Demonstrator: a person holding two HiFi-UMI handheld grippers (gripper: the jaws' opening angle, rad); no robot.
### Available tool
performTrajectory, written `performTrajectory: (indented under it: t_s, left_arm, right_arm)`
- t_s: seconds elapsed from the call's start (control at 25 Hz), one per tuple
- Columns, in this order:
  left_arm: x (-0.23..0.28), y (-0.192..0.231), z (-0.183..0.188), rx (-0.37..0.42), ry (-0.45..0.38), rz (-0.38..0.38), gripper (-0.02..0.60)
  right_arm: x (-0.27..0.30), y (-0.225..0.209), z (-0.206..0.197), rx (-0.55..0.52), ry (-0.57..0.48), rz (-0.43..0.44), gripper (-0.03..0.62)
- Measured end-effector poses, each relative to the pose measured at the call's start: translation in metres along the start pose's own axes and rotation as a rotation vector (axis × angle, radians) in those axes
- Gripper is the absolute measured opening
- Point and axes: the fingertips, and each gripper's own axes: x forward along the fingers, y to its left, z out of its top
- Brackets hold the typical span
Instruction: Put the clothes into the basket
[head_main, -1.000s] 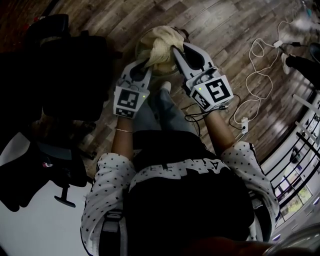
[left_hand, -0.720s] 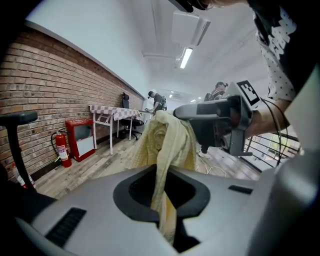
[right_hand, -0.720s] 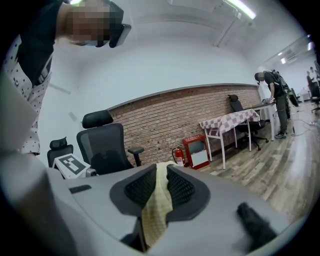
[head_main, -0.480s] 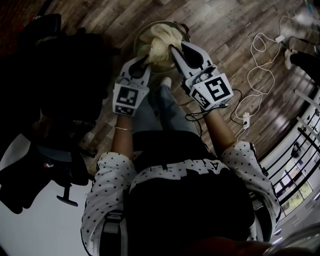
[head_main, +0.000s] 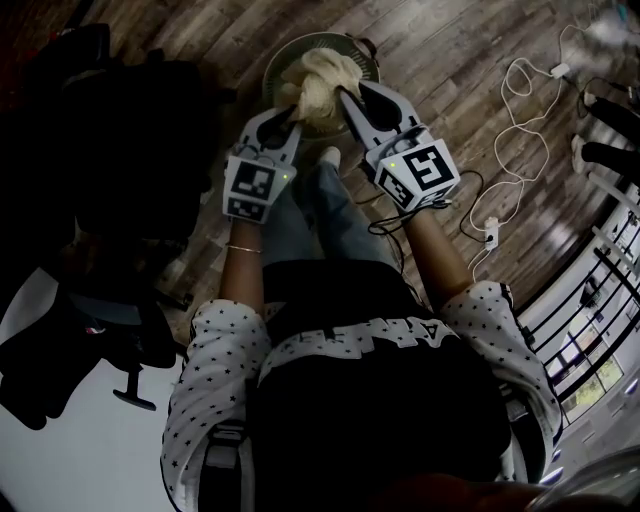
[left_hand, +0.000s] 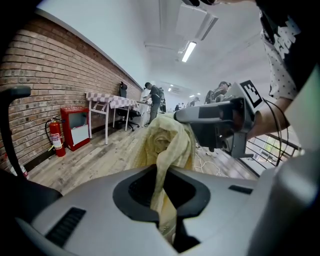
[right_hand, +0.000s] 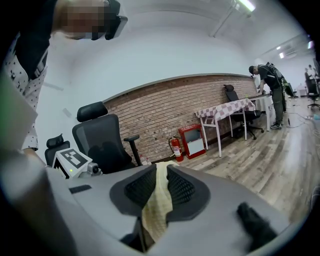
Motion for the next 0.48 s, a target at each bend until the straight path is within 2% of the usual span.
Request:
performTrajectory:
  t_s: [0.12,0.2,0.48]
  left_arm:
    - [0.004,-0.001,0.001,0.002,0.008,-0.013,0.034]
    - [0.006,0.0,0.002,-0.007,0.009,-0.012,0.077]
    - [-0.003,0.001,-0.005,-0.007,-0.008,0.0,0.087]
  right_arm:
    - [0.003,-0.005,-0.002,0.008,0.013,-0.004,0.071]
    - [0.005,-0.007,-0.004,0.012,0.026,-0.004,0.071]
    - [0.009,0.008,-0.024,0.009,0.065,0.005,0.071]
